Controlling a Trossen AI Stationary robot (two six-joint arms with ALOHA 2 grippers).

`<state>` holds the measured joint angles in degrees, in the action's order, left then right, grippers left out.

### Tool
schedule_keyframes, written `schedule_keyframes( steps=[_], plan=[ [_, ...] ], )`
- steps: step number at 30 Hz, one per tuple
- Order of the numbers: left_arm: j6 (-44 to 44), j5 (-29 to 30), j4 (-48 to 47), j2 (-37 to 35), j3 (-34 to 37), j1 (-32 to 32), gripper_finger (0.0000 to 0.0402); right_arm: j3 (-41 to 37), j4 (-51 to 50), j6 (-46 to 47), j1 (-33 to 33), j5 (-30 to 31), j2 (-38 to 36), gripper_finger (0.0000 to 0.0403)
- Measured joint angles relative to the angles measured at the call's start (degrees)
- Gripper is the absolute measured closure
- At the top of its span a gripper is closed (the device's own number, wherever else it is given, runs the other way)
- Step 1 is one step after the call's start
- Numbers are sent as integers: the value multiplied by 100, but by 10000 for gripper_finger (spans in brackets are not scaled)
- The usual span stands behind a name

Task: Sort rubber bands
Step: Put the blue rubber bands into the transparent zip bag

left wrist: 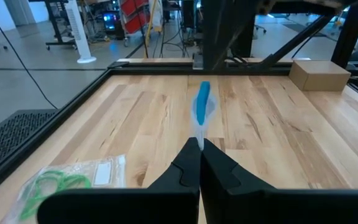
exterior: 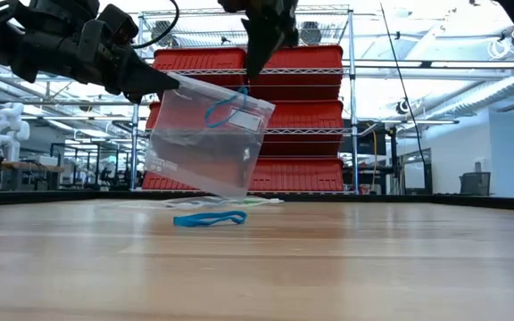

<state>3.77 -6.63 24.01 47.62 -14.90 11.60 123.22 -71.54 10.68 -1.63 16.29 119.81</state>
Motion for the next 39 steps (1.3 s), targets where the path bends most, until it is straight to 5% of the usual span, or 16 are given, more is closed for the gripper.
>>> schedule_keyframes(
  steps=[20,29,33,39],
  plan=[
    [9,0,9,0,0,0,401,0,1109,-771,195,-23,368,403],
    [122,88,-82,0,0,2,401,-2,329,-737,-308,-574,137,403],
    [122,92,-57,-2,0,1,401,-544,733,-712,-654,-1031,144,403],
    [133,118,-56,-2,0,2,401,-2380,2066,-322,-954,-1301,190,400]
  ],
)
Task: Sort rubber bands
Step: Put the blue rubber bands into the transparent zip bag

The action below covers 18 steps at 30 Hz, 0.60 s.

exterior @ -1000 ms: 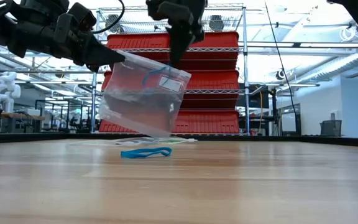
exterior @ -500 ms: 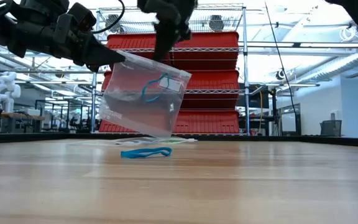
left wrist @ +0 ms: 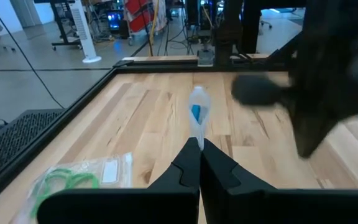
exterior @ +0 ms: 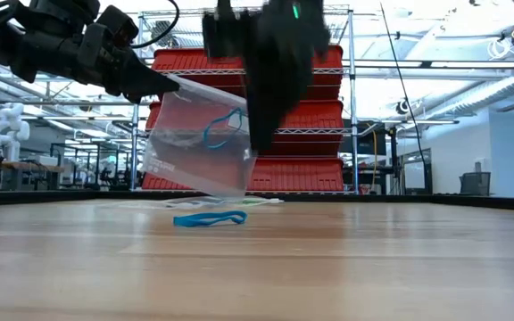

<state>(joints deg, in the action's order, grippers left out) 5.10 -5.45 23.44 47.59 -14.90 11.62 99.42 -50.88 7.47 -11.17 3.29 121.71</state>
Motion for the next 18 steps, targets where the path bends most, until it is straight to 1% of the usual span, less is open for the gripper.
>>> schedule_keyframes(
  steps=[2,4,8,11,14,16,18],
  plan=[
    [0,0,0,0,0,0,401,-412,724,86,-96,-94,0,390],
    [0,0,1,0,0,0,401,-700,1357,107,-181,-177,0,370],
    [15,0,1,0,0,0,401,-986,2077,111,-290,-177,-2,308],
    [17,0,0,0,0,0,401,-1051,2169,132,-293,59,32,248],
    [17,15,0,0,0,0,401,-1048,2322,204,-251,170,115,189],
    [20,18,0,0,0,0,401,-1054,2343,286,-220,273,164,157],
    [24,29,-14,0,0,0,401,-1045,2464,278,-191,294,234,134]
  ],
)
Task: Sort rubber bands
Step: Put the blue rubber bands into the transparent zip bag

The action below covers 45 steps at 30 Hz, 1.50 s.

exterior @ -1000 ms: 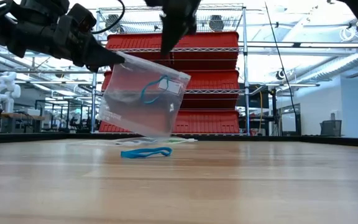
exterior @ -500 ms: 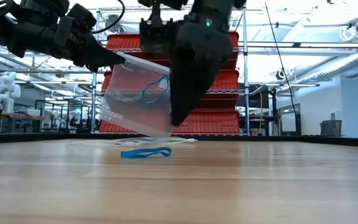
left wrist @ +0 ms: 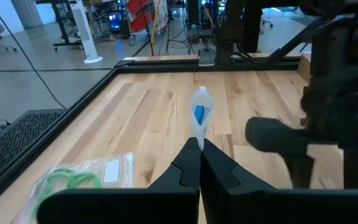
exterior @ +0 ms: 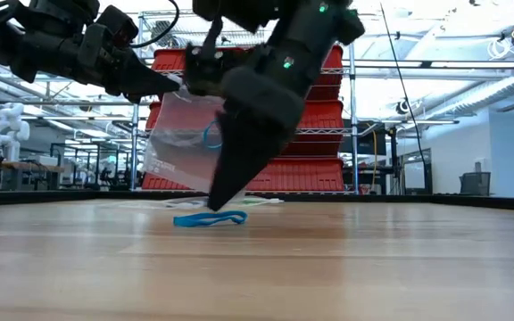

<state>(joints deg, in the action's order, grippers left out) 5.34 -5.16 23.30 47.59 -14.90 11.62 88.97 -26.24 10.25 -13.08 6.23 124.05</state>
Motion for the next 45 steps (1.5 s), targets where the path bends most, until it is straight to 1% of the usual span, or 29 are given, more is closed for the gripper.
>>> schedule_keyframes(
  steps=[2,4,6,8,9,11,16,17,20,22,25,28,33,35,37,40,43,45],
  plan=[
    [5,30,-10,0,0,0,401,-3,1,-63,14,-11,116,120],
    [6,55,-45,0,0,0,401,6,49,-167,20,-40,181,117],
    [9,84,-43,0,0,0,401,19,66,-242,20,-53,212,125],
    [11,89,-40,0,-2,0,401,18,63,-289,19,-14,214,147],
    [11,90,-47,0,-2,0,401,19,66,-309,11,30,219,163],
    [11,91,-23,0,-2,0,401,48,39,-349,2,43,225,210],
    [11,91,-35,0,-2,0,401,54,5,-520,4,91,234,369],
    [9,91,-37,0,-2,0,401,54,2,-522,8,111,234,384],
    [9,93,-34,0,-2,0,401,72,-55,-509,11,132,206,388],
    [9,91,-32,0,-2,0,401,217,-378,-513,16,164,178,392],
    [9,91,-28,0,-2,0,401,533,-547,-620,28,332,131,400],
    [7,93,-29,0,-2,0,401,966,-588,-929,62,570,70,400],
    [2,91,-32,0,-2,0,401,1844,-1077,-1395,175,1391,51,402],
    [3,92,-42,0,-2,0,401,2314,-1389,-1522,225,1978,22,402],
    [3,93,-49,0,-2,0,401,2748,-1865,-1580,260,2733,16,402],
    [5,92,-56,0,-2,0,401,3038,-2257,-1553,324,3530,7,403],
    [7,91,-94,0,-2,0,401,3154,-2616,-1378,385,4020,9,403],
    [7,91,-114,0,-2,0,401,3151,-2627,-1227,438,3988,5,403]
  ],
)
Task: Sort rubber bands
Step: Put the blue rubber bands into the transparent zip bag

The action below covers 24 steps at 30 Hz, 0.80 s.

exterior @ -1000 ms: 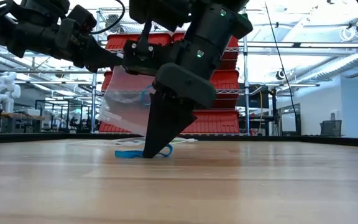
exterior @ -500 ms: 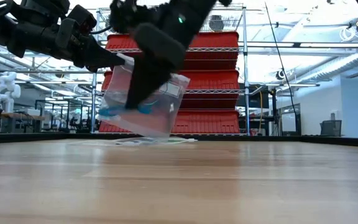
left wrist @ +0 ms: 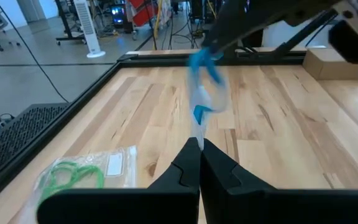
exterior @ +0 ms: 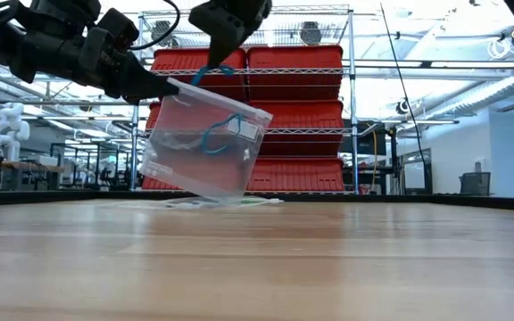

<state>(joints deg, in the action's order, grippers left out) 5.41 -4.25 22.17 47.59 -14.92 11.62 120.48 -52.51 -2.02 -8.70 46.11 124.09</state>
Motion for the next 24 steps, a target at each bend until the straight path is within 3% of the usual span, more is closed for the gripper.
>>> schedule_keyframes(
  steps=[9,17,24],
  plan=[
    [0,1,-10,0,2,0,401,-706,430,137,119,-763,6,403],
    [0,0,4,0,2,0,401,-845,633,245,322,-750,9,399],
    [7,0,7,0,2,0,401,-584,638,279,415,-866,9,326]
  ],
)
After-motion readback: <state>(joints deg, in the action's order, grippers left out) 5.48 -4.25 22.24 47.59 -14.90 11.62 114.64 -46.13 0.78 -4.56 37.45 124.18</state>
